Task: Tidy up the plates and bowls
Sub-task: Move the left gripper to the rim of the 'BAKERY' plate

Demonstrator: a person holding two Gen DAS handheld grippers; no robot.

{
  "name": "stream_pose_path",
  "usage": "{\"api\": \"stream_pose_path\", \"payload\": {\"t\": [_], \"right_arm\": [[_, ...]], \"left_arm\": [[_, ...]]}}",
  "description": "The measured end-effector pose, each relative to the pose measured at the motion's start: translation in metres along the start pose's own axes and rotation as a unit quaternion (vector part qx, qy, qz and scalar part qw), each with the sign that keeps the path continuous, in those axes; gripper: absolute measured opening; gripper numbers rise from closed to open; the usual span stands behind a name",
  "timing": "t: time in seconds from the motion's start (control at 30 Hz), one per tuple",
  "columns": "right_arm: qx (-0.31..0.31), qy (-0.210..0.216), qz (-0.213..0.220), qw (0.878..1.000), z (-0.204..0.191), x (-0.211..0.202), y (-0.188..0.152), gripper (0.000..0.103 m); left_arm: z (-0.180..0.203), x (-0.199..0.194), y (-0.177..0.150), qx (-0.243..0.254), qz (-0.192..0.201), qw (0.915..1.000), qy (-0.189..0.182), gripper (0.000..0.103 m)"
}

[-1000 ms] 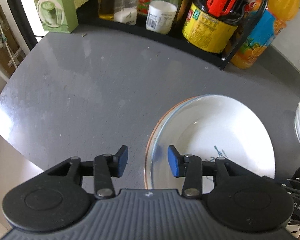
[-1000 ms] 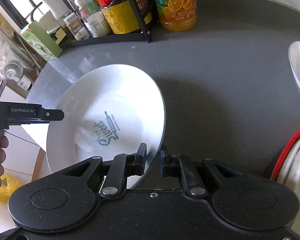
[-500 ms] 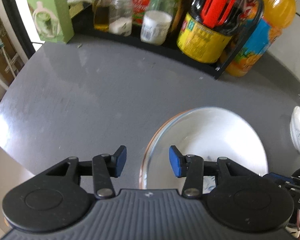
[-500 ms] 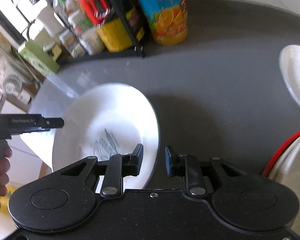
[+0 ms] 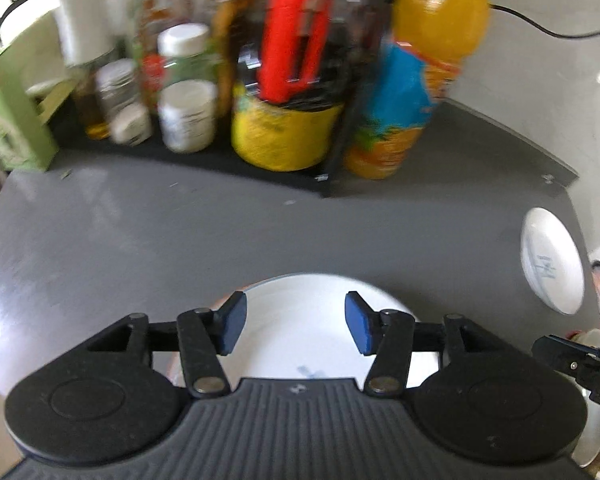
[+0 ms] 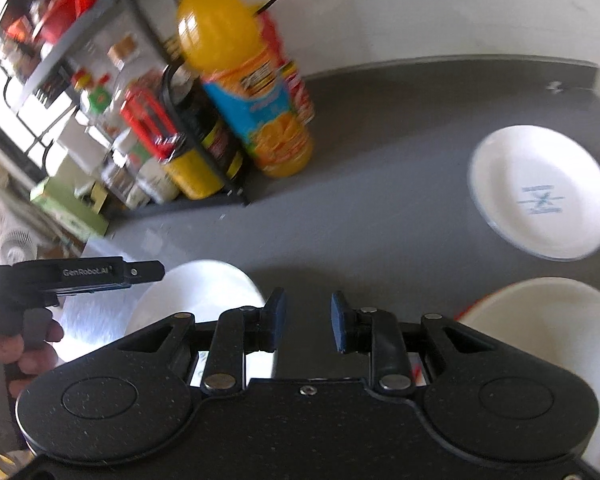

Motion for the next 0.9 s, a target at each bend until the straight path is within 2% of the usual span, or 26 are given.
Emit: {"api": "stream_pose_path", "payload": {"t": [0.13, 0.2, 0.3, 0.57, 0.9], "right_arm": [[0.025, -0.016, 0.031, 0.999, 0.016, -0.019, -0.001, 0.035], [0.037, -0.025, 0.048, 0.998, 0.026, -0.030, -0.001, 0.037], [0.059, -0.042, 0.069, 0.995, 0.045, -0.044, -0.002, 0.039], [0.106, -0.087, 0.112, 0.984, 0.097, -0.078, -0.010, 0.043], [0.139, -0.115, 0.129, 0.975, 0.142, -0.097, -0.015, 0.046]], "left_arm": [[0.033, 0.000, 0.007, 0.030, 0.005, 0.9993, -0.019, 0.057], [0.049, -0.001, 0.010, 0.046, 0.008, 0.9985, -0.029, 0.064], [0.075, 0.000, 0.013, 0.065, 0.012, 0.9970, -0.041, 0.067], [0.135, 0.005, 0.019, 0.105, 0.014, 0.9918, -0.072, 0.068], [0.187, 0.020, 0.021, 0.127, 0.008, 0.9880, -0.088, 0.068]]}}
Point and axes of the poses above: each gripper's, at about its wrist camera, not at the fingertips, and x roughly the way its jaws point, z to its right, y to its top, the point moved 2 cm from there along x, roughly the way its jaws point, and after that the axes turned 7 degrees about y, right-handed, at the moved point
